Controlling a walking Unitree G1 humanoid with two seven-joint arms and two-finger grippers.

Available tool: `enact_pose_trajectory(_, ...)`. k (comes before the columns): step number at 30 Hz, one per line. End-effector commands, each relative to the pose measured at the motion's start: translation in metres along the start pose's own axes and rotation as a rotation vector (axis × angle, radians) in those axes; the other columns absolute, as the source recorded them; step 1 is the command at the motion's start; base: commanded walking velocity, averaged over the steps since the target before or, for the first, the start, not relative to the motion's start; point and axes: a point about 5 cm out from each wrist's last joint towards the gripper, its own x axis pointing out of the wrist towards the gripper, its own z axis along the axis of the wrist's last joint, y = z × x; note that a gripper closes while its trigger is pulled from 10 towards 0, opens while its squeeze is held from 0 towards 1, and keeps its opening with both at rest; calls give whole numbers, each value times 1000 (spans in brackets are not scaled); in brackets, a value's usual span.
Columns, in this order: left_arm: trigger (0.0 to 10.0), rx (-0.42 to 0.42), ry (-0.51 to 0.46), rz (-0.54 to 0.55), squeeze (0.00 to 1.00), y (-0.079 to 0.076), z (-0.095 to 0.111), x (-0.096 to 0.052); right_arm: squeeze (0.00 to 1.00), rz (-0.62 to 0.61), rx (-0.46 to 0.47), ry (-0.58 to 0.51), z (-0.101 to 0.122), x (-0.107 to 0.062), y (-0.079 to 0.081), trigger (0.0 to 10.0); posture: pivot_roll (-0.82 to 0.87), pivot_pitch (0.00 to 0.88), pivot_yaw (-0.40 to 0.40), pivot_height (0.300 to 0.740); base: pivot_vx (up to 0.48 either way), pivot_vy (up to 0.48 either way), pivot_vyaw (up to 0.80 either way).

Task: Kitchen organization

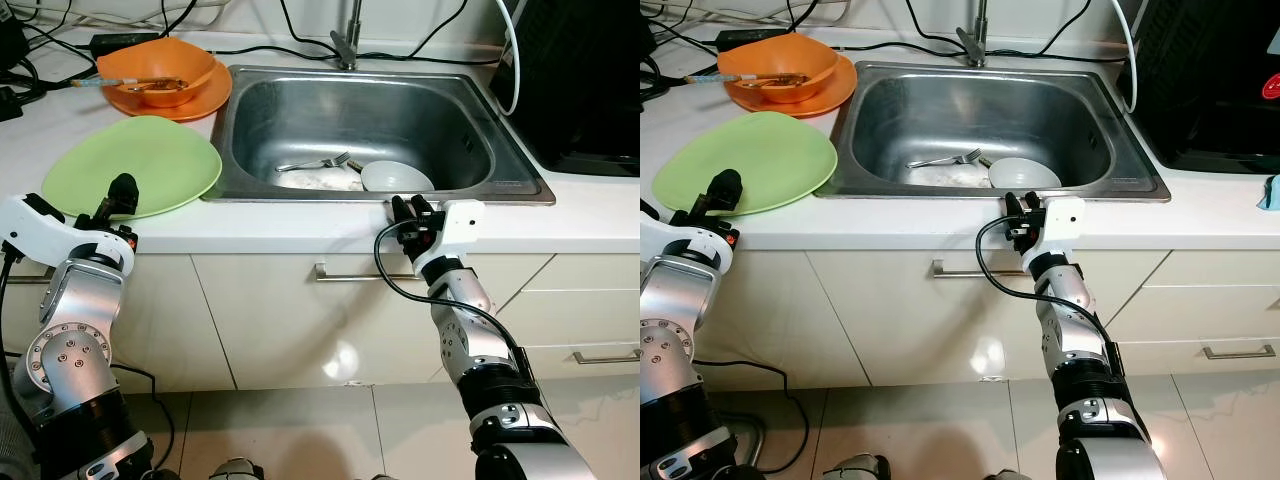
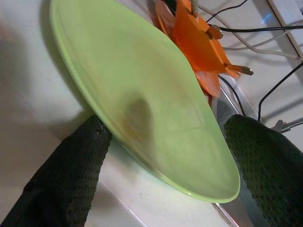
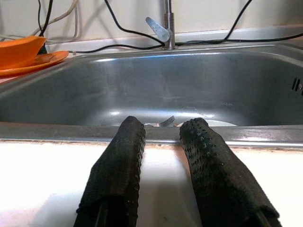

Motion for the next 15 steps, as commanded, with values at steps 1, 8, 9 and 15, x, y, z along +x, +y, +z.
enact_pose_trajectory(1, 10000, -12, 16, 34, 0, -2, -4, 3, 0, -10, 0, -6, 4, 1, -4, 10000, 21, 73, -34, 740, 0, 0, 0)
enact_pose_trajectory(8, 10000, -17, 7, 55, 0, -9, -2, 10, 0, -5, 1, -6, 4, 2, -2, 10000, 18, 60, -34, 740, 0, 0, 0)
enact_pose_trajectory(9, 10000, -17, 3, 54, 0, -14, -1, 12, 0, -3, 1, -5, 4, 2, -2, 10000, 16, 57, -33, 740, 0, 0, 0)
enact_pose_trajectory(15, 10000, -20, -17, 70, 0, -26, 2, 19, 0, -4, -1, -5, 4, 2, -3, 10000, 11, 51, -31, 740, 0, 0, 0)
